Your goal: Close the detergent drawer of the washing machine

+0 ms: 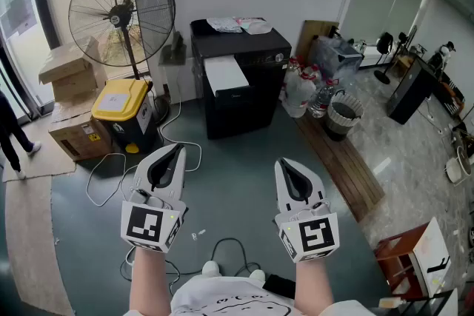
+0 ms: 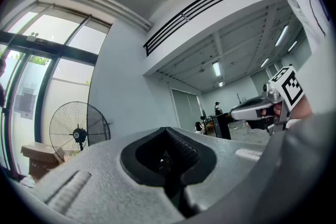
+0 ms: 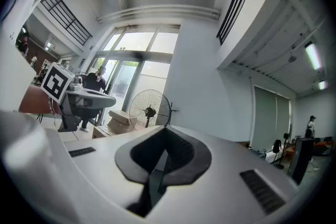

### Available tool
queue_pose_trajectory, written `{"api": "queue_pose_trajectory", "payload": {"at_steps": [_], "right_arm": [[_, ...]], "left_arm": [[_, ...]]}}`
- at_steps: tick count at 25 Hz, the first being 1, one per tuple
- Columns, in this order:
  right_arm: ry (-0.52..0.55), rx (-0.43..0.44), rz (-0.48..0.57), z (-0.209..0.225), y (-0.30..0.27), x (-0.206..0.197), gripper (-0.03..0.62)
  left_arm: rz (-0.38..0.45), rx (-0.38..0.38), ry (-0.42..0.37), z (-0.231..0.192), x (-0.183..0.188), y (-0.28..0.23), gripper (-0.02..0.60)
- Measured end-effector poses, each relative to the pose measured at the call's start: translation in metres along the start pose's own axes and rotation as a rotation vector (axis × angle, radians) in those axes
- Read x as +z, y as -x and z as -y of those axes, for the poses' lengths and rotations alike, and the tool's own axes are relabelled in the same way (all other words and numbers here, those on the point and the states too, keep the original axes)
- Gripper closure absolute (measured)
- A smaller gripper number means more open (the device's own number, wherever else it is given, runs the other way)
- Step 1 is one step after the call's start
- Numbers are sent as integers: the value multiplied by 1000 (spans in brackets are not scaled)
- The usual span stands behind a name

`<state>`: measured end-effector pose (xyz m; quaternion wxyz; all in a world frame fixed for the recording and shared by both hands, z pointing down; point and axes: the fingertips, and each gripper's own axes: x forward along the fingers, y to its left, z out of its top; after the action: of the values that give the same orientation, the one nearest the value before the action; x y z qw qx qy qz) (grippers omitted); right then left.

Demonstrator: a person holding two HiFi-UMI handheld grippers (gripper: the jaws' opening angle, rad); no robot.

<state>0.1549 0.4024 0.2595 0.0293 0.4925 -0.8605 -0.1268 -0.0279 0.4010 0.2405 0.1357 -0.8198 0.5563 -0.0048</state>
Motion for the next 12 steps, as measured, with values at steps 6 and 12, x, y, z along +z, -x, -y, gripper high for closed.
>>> {"api": "queue_pose_trajectory", "payload": {"at_steps": [6,12], "right_arm": [[12,-45,-6,-26,-22,10,595],[-32,-47,-13,-46,-29,8,595]], "left_arm": [[16,-12,25,-42,-5,6,565],[25,-17,47,-62,-15,18,565]]}}
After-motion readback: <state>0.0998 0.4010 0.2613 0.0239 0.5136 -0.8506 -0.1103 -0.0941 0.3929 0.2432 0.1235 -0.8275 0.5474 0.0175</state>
